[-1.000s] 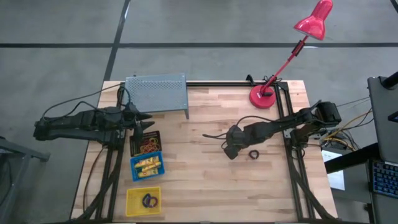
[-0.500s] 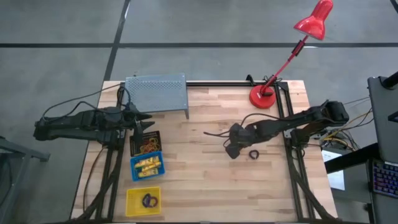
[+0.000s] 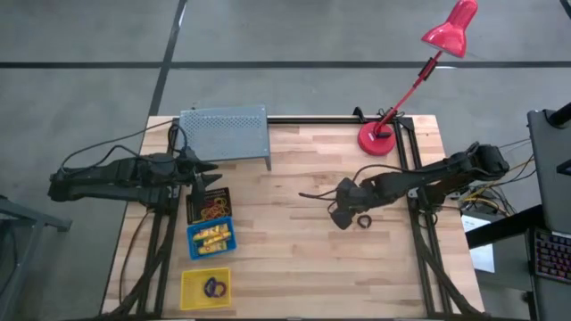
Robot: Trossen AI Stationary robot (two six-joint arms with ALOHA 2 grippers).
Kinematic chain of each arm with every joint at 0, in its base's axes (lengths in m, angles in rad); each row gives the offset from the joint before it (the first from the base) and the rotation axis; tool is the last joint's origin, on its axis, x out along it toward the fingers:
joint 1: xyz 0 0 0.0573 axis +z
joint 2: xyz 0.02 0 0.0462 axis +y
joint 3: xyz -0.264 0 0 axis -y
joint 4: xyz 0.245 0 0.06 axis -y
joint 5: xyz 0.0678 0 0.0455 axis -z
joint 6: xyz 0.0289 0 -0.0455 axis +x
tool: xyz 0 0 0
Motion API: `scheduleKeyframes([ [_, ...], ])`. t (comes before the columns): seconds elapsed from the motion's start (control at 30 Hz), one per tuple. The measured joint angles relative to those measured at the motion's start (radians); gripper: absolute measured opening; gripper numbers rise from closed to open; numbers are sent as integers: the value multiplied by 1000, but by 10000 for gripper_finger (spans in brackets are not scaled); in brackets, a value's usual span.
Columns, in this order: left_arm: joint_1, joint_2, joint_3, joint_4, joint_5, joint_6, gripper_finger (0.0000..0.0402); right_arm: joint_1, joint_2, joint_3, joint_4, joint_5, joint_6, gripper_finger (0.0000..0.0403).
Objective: Pick & Place Office Desk Supplies
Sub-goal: Put the yellow key chain in the yellow bin
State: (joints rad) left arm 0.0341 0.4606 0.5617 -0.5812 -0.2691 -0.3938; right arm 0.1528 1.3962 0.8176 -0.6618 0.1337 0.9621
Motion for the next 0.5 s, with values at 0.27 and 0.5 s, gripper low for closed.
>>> scheduleKeyframes([
  [0.27,0,0,0,0,0,0,184,23,32,-91,129,-33,-128,166],
  [0.5,0,0,0,0,0,0,184,24,46,-194,324,-30,-172,171],
])
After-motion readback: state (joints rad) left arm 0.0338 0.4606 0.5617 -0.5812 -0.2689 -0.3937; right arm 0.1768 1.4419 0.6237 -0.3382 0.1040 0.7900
